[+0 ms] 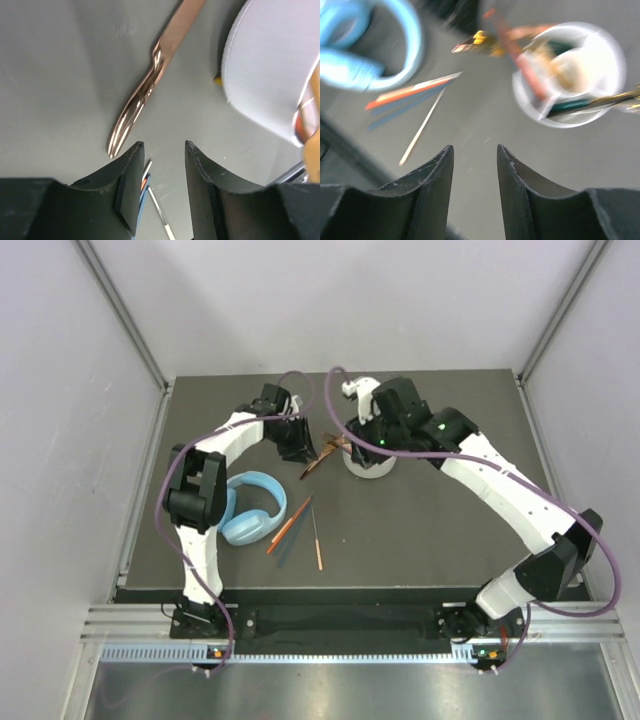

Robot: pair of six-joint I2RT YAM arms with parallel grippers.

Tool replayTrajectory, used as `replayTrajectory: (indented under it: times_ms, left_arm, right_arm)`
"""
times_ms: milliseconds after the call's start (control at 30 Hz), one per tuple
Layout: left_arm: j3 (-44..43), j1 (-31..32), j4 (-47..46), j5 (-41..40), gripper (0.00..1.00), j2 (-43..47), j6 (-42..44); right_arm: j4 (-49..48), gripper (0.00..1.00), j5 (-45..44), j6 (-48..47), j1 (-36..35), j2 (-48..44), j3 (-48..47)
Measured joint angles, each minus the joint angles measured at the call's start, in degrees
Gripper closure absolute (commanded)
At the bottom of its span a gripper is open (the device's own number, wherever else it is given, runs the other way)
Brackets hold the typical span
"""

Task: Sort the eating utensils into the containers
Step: Pick up the chopstick from the center of the board.

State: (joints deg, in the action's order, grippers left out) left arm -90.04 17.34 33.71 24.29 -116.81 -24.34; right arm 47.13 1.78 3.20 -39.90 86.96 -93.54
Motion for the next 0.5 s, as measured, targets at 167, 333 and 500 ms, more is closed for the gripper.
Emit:
replayTrajectory:
  times_ms: [167, 333, 500]
  left_arm:
    - [-3.9, -0.1, 0.5, -2.0, 0.55, -1.9, -1.0]
    - [-4.4, -0.7, 1.4, -7.1, 0.53, -1.7, -1.0]
    - [-3.8, -3.2, 2.9, -13.0, 0.52, -0.2, -2.2]
  right_arm:
    - [5.9, 0.57, 3.6, 2.2, -5.5, 2.3, 0.7]
    - [9.1, 0.52, 6.2, 3.8, -7.9, 9.0, 1.0]
    - [12.7, 0.48, 7.6, 4.1, -8.8, 16.0, 0.4]
